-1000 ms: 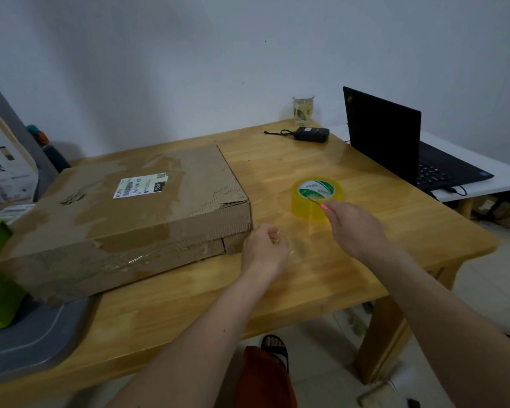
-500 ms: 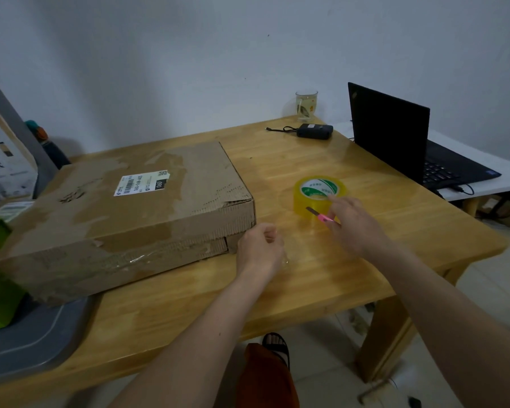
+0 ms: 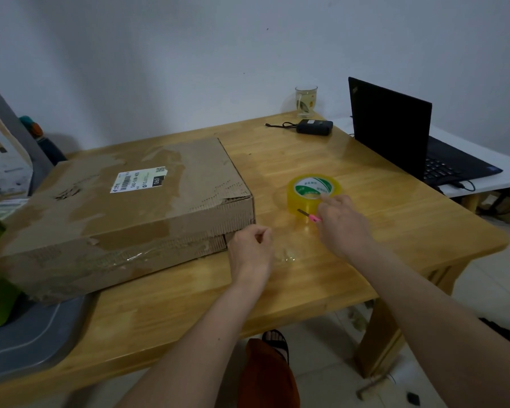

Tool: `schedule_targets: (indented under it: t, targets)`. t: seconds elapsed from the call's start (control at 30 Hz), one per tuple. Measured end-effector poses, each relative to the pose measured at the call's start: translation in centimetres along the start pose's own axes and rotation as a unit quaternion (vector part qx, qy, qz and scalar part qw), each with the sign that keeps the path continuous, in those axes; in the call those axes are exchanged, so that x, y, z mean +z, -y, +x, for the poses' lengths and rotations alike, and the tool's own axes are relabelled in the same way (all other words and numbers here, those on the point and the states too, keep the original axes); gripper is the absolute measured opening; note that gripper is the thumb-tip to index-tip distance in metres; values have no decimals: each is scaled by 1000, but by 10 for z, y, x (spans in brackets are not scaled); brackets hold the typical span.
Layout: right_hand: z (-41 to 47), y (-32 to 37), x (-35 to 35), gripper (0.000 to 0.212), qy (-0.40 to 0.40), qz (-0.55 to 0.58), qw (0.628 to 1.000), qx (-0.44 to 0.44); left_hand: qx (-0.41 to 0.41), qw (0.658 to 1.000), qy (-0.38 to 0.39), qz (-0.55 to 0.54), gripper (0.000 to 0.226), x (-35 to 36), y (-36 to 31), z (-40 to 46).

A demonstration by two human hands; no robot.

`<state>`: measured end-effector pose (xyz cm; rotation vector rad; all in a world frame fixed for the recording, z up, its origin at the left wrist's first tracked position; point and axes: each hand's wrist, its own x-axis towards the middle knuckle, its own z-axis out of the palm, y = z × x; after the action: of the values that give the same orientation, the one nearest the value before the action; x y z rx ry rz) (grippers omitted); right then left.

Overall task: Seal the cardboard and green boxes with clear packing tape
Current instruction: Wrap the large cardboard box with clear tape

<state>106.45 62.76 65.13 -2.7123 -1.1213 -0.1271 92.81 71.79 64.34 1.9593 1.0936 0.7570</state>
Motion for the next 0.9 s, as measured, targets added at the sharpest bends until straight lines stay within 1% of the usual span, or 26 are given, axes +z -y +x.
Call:
schedule_targets:
  t: [0.07, 0.17, 0.27, 0.4, 0.47, 0.57, 0.63, 0.7, 0.77, 0.8, 0.9]
  targets:
    - [1, 4, -1, 23, 2, -9, 1000, 5, 2, 1000, 2, -2, 17, 0, 1, -2]
    - [2, 9, 1, 20, -12, -22, 1000, 3, 6, 1000, -2, -4, 18, -1, 1, -3]
    - [2, 9, -1, 17, -26, 0, 1000, 0, 9, 1000, -3, -4, 18, -3, 1, -3]
    - [-1, 6, -4, 12, -14, 15, 1000, 1, 10, 1000, -1, -5, 18, -4, 1, -5]
    - [-4, 4, -4, 14, -9, 15, 1000, 2, -3, 1000, 5, -11, 20, -5, 2, -5]
    - [-7, 0, -7, 19, 3, 41, 999, 14, -46, 998, -3, -35, 22, -9, 10, 0]
    - [-7, -3, -9, 24, 8, 39, 999, 1, -67, 996, -5, -60, 26, -16, 16, 2]
    - [-6, -6, -10, 22, 24, 33, 999, -15, -71, 995, 0, -65, 29, -23, 17, 2]
    - [-6, -7, -9, 9, 56, 30, 998, -24, -54, 997, 6, -47, 27, -29, 17, -2]
    - [-7, -7, -9, 7, 69, 29, 997, -29, -39, 998, 7, -39, 24, -31, 18, -4]
    - [-13, -7, -5, 15, 83, 24, 996, -35, 10, 1000, 8, -9, 18, -40, 19, -12]
